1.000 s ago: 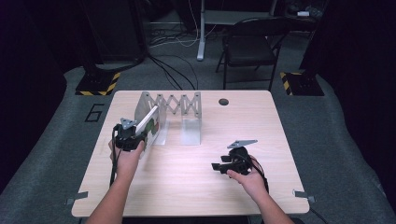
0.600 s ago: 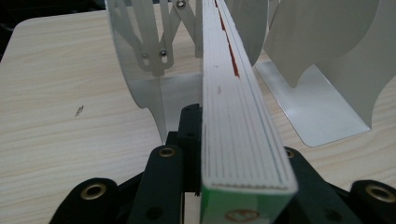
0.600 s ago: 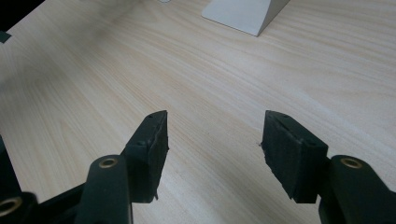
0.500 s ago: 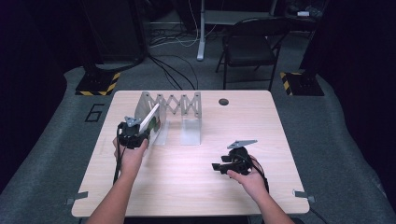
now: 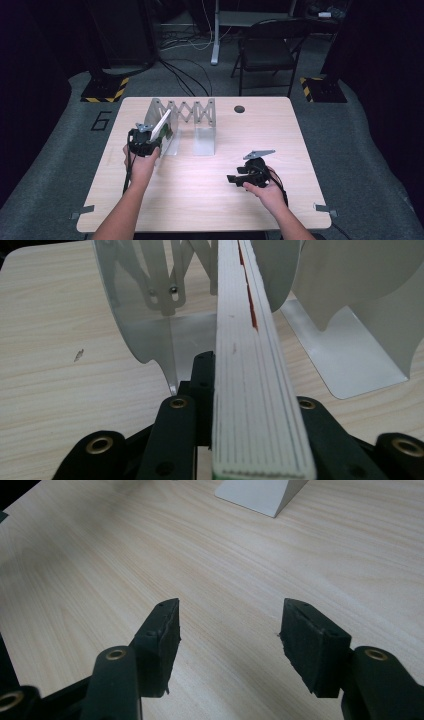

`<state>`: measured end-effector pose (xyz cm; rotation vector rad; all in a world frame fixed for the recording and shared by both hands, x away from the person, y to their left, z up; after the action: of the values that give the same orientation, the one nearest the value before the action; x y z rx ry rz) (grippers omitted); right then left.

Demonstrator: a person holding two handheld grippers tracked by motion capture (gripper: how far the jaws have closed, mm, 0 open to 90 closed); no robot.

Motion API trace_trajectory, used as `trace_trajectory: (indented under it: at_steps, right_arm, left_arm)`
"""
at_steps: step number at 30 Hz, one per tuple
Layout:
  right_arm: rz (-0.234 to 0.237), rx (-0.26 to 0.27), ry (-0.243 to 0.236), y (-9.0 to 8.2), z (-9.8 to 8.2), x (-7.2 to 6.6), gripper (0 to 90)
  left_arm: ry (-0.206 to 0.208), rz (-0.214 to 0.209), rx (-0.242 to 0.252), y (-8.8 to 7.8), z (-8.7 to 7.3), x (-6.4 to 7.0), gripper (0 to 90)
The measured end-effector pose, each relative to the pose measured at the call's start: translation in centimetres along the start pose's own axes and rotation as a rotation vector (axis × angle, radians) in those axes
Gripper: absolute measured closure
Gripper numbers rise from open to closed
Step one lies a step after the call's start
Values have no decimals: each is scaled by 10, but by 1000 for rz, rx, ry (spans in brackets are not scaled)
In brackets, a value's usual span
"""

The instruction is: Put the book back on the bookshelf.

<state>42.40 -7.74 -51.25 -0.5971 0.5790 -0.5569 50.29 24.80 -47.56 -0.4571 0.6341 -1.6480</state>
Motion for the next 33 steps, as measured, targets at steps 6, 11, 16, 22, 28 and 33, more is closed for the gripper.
trace_trajectory:
  at_steps: [6, 11, 16, 22, 28, 33]
  right_arm:
    - [0, -6, -1, 0, 0, 0, 408]
    - [0, -7, -2, 1, 0, -1, 408]
    - [1, -8, -2, 1, -1, 0, 407]
    - [3, -8, 2, 1, -1, -1, 407]
    - [5, -12, -5, 2, -1, -2, 407]
    - [1, -12, -5, 2, -1, -1, 406]
  left_arm:
    - [-2, -2, -9, 2, 0, 1, 751]
    - [-4, -5, -16, 5, -1, 1, 750]
    - [-2, -1, -26, 8, -2, 2, 748]
    - [-4, 4, -43, 10, -4, 2, 742]
    - [-2, 3, -45, 11, -5, 4, 738]
    - [0, 5, -55, 12, -6, 2, 733]
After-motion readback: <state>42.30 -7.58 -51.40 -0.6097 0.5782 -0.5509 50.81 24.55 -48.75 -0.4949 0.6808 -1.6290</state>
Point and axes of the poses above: each handheld gripper's, and its own axes: y roughly forward along the jaws, z roughly out of its top, x roughly to its right, the point moved 6 cm from there along y, roughly forward along the jaws, and after that the axes turned 6 degrees about z, right-handed, at the moved point
